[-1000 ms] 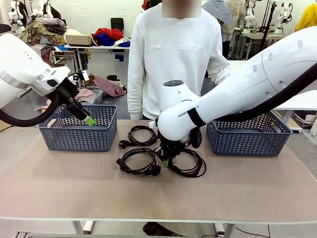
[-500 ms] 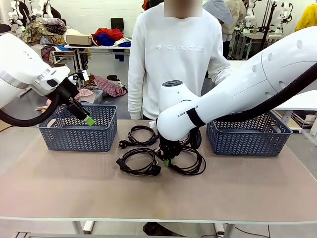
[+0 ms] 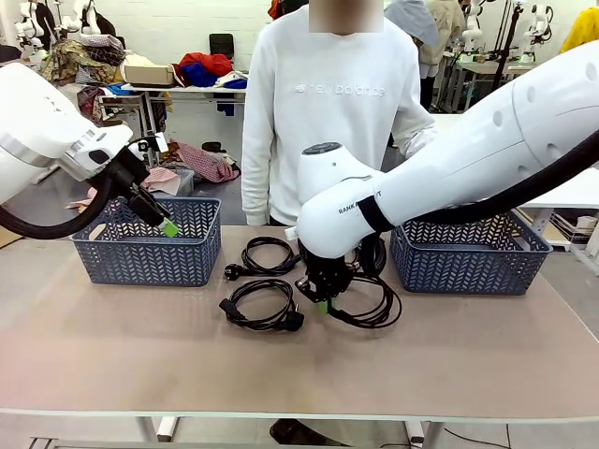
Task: Organize the cables according to human instructions.
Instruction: Pick up a bundle of cables and place it in the basket indicated by the human.
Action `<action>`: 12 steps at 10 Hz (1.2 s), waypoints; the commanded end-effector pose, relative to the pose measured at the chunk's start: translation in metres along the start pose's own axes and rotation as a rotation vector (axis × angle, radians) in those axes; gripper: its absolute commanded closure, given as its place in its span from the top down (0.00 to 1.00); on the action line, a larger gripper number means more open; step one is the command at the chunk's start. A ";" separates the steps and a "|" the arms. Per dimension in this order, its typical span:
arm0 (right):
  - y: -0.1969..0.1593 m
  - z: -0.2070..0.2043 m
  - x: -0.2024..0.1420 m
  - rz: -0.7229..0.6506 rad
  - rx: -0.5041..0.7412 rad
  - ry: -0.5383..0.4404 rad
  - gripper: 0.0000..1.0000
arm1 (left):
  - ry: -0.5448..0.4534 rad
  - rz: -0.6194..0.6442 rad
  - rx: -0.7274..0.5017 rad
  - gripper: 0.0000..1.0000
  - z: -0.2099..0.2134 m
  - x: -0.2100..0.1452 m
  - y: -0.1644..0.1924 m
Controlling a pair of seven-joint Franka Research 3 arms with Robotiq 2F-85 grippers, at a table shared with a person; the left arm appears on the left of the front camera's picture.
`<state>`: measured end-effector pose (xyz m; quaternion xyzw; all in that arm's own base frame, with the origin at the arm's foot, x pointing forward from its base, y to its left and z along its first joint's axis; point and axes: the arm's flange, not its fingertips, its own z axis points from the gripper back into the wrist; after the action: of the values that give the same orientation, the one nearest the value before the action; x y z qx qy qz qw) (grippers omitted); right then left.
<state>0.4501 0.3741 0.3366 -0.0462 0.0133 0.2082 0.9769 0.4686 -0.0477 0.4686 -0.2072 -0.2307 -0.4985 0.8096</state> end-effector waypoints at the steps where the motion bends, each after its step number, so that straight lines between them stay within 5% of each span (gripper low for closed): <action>1: -0.003 0.033 -0.014 0.140 0.032 0.022 0.00 | -0.026 0.000 -0.010 1.00 0.001 -0.001 -0.002; 5: -0.023 0.101 -0.040 0.629 0.128 0.088 0.00 | -0.026 0.000 -0.010 1.00 0.001 -0.001 -0.002; 12: -0.113 0.178 -0.052 1.044 0.019 0.103 0.00 | -0.026 0.000 -0.010 1.00 0.001 -0.001 -0.002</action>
<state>0.4451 0.2746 0.5217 -0.0401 0.0891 0.6442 0.7585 0.4686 -0.0475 0.4686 -0.2072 -0.2307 -0.4984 0.8096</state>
